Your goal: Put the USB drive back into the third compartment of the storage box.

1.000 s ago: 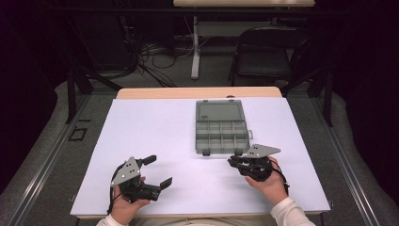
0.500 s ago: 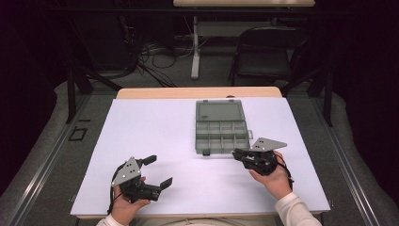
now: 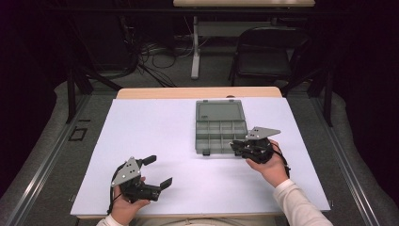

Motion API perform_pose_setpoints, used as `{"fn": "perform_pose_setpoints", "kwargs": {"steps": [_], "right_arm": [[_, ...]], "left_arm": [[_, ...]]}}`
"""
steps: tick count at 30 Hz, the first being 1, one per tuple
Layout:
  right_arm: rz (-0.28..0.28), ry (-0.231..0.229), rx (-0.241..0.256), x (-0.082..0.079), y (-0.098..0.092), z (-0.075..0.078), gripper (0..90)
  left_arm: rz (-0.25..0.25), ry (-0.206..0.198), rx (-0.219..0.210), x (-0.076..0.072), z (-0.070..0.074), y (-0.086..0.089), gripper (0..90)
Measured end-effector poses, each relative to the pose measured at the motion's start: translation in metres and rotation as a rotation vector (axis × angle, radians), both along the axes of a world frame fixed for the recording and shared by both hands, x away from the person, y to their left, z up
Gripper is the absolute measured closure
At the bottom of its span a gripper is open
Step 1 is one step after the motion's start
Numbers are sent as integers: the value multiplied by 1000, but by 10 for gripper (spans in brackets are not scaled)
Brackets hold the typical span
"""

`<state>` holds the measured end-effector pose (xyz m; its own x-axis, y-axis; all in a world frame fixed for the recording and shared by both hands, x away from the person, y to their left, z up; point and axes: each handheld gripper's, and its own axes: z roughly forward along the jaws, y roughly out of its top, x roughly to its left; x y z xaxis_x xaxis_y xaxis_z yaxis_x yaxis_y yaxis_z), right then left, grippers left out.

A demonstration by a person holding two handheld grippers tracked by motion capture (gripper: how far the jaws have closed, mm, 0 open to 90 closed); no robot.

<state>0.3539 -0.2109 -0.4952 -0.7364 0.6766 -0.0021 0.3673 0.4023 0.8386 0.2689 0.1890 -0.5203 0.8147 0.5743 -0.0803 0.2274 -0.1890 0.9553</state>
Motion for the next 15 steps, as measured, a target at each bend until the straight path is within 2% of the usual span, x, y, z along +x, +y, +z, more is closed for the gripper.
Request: {"fn": "perform_pose_setpoints", "kwargs": {"steps": [15], "right_arm": [[-26, 10, -30, 27, 4, 8, 794]], "left_arm": [[-1, 0, -1, 0, 0, 0, 30]]}}
